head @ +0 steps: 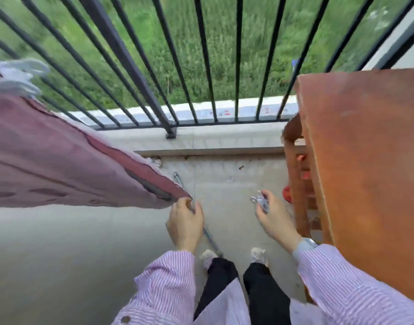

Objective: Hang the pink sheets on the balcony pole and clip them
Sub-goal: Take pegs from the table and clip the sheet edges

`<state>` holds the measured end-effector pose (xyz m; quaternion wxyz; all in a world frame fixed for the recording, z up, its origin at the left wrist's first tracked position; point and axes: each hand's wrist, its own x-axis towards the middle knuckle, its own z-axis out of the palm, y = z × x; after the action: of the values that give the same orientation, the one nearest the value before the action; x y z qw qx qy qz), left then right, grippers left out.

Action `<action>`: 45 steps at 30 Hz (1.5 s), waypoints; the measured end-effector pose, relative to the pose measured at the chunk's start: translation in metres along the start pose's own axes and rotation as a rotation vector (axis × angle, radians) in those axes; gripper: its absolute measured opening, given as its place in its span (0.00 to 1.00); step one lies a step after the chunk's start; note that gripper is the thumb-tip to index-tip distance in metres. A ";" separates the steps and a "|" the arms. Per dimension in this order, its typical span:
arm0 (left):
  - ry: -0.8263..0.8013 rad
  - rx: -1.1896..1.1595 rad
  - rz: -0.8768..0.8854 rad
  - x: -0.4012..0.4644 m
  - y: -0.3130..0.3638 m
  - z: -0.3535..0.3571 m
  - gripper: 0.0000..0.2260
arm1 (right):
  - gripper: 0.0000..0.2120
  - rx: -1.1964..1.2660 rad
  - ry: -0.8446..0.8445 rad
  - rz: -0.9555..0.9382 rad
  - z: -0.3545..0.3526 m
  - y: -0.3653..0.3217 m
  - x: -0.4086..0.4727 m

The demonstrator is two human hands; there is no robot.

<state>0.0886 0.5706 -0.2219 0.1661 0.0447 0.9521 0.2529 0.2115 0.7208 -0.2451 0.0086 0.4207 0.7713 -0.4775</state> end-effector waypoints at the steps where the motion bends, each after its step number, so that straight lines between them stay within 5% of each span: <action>1: 0.080 -0.062 -0.065 0.009 -0.010 -0.015 0.08 | 0.17 0.010 -0.042 -0.024 0.011 -0.019 0.007; 6: 0.367 -0.292 -0.223 0.050 -0.032 -0.066 0.18 | 0.21 0.066 -0.186 -0.206 0.072 -0.102 0.034; 11: 0.406 -0.433 -0.184 0.086 -0.023 -0.072 0.28 | 0.20 0.071 -0.258 -0.358 0.106 -0.151 0.047; 17: 0.482 -0.497 -0.148 0.100 -0.027 -0.081 0.07 | 0.18 0.001 -0.330 -0.527 0.107 -0.172 0.067; 27: 0.600 -0.425 -0.161 0.030 -0.015 -0.081 0.11 | 0.16 0.038 -0.529 -0.752 0.123 -0.204 0.083; 34: 0.526 -0.341 -0.137 0.048 -0.010 -0.072 0.09 | 0.21 -0.009 -0.622 -0.746 0.132 -0.205 0.095; 41: 0.650 -0.381 -0.240 0.040 -0.019 -0.063 0.03 | 0.05 0.038 -0.527 -0.765 0.145 -0.219 0.089; 45: 0.715 -0.406 -0.236 0.036 -0.016 -0.059 0.03 | 0.04 0.162 -0.499 -0.689 0.132 -0.209 0.093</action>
<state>0.0345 0.5350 -0.1924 -0.1412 -0.1887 0.8792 0.4141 -0.0374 0.6423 -0.2033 0.0019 0.0094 0.8009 -0.5987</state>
